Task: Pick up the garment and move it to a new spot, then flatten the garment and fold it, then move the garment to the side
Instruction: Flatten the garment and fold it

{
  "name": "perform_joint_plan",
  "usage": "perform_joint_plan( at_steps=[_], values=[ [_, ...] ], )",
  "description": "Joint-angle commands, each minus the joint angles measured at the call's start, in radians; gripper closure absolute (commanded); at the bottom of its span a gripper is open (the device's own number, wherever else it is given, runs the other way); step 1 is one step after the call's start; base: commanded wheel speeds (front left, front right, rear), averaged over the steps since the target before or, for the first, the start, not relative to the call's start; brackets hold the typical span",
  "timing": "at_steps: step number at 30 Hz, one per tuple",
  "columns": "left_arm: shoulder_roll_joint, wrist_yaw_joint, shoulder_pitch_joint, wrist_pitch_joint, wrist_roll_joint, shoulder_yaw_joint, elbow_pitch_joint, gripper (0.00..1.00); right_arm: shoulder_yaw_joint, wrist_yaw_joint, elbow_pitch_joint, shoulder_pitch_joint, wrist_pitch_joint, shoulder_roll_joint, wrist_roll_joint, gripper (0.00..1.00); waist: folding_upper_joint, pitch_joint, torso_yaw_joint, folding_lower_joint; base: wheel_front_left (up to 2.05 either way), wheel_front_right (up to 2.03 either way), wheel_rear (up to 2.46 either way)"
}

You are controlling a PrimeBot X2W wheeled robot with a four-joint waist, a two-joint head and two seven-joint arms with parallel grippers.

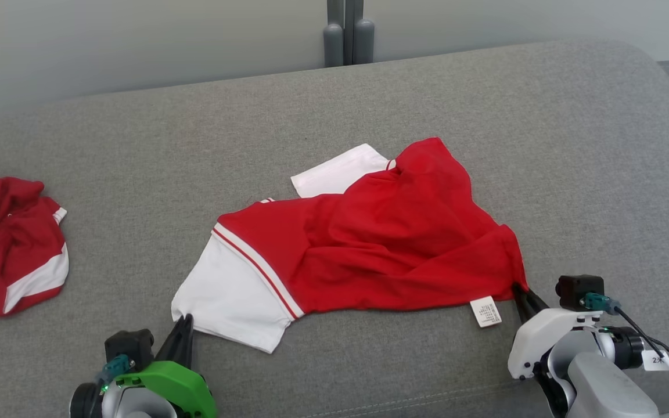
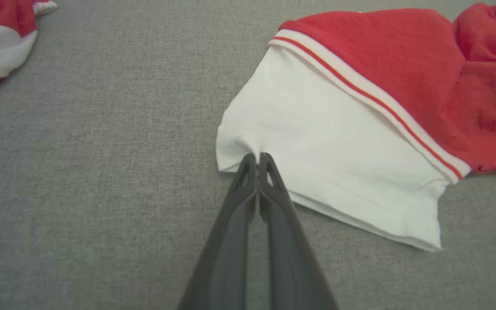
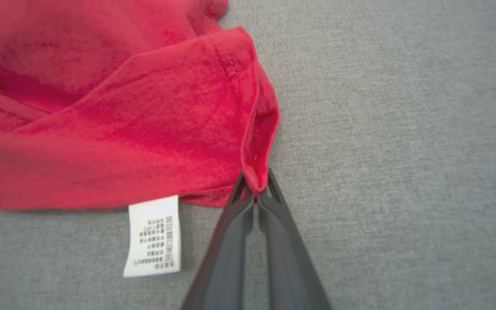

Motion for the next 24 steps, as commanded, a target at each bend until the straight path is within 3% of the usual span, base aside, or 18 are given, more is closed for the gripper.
perform_joint_plan(
  at_steps=[1,8,15,19,24],
  values=[
    [0.012,-0.003,0.001,0.0,0.004,0.01,-0.01,1.0,0.001,0.0,-0.005,-0.013,-0.01,-0.004,0.009,1.0,0.0,-0.001,0.001,0.0,0.0,0.0,0.0],
    [0.025,-0.003,0.038,0.0,0.034,0.046,-0.146,1.0,0.023,0.0,-0.087,0.001,-0.022,-0.023,0.09,1.0,0.0,-0.01,0.002,0.0,0.0,0.0,0.0],
    [0.067,-0.003,0.045,0.0,0.074,0.056,-0.333,1.0,0.074,0.0,-0.29,0.008,0.051,-0.085,0.205,1.0,0.0,-0.006,-0.004,0.0,0.0,0.0,0.0],
    [0.128,-0.003,-0.039,0.024,0.094,0.008,-0.411,1.0,0.101,0.0,-0.415,-0.044,0.121,-0.132,0.234,1.0,0.0,0.02,-0.007,0.0,0.0,0.0,0.0],
    [0.218,-0.002,-0.225,0.093,0.078,-0.068,-0.476,1.0,0.131,0.0,-0.51,-0.179,0.214,-0.121,0.294,1.0,0.0,0.091,-0.015,0.0,0.0,0.0,0.0]
  ],
)
